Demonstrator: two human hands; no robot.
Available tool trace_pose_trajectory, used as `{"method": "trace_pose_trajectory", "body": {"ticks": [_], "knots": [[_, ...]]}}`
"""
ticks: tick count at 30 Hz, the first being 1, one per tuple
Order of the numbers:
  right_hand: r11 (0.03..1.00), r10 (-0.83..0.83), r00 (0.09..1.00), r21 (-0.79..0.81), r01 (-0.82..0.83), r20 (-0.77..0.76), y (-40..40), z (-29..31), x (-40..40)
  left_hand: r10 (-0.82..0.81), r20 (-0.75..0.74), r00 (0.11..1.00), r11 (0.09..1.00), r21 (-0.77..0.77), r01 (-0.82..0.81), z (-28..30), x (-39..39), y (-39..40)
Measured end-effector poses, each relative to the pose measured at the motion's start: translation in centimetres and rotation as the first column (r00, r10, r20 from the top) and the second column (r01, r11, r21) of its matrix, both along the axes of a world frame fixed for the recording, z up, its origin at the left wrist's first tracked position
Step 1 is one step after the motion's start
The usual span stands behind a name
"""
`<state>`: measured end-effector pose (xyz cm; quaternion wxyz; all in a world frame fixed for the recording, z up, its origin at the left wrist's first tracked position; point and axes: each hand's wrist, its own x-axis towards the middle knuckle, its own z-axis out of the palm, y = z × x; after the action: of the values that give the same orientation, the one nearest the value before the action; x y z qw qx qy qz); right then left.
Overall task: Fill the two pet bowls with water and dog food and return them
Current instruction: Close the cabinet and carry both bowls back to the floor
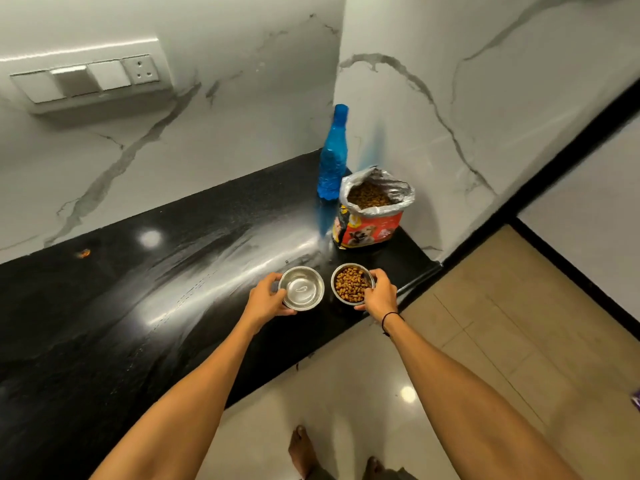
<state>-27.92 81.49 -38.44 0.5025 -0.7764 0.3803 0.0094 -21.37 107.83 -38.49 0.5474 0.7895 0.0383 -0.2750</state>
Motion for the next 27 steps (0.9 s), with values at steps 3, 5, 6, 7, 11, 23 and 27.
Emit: {"method": "trace_pose_trajectory", "body": {"ticks": [3, 5, 6, 7, 11, 23, 27], "knots": [[0.998, -0.066, 0.998, -0.015, 0.066, -0.004, -3.5, 0.5, -2.9, -0.102, 0.016, 0.995, 0.995, 0.006, 0.102, 1.0, -0.2, -3.4], [0.993, -0.116, 0.993, -0.013, 0.116, -0.002, -5.8, 0.7, -4.8, -0.164, 0.033, 0.986, 0.986, 0.032, 0.163, 1.7, -0.8, -5.9], [0.989, -0.148, 0.989, -0.012, 0.148, 0.0, -7.0, 0.7, -5.8, -0.192, 0.047, 0.98, 0.981, 0.04, 0.19, 2.0, -1.2, -7.2], [0.983, -0.184, 0.983, -0.02, 0.184, 0.004, -8.4, 1.0, -7.0, -0.233, 0.056, 0.971, 0.972, 0.05, 0.23, 2.2, -1.6, -9.0], [0.959, -0.278, 0.96, -0.047, 0.279, 0.023, -13.7, 1.8, -11.1, -0.373, 0.075, 0.925, 0.926, 0.088, 0.367, 2.7, -3.0, -15.2], [0.852, -0.506, 0.86, -0.11, 0.511, 0.071, -31.8, 1.9, -23.8, -0.649, 0.126, 0.751, 0.761, 0.107, 0.64, 1.6, -8.2, -36.9], [0.827, -0.542, 0.836, -0.123, 0.548, 0.083, -38.1, 1.3, -27.9, -0.676, 0.083, 0.732, 0.737, 0.099, 0.669, 2.3, -10.8, -44.5]]}}
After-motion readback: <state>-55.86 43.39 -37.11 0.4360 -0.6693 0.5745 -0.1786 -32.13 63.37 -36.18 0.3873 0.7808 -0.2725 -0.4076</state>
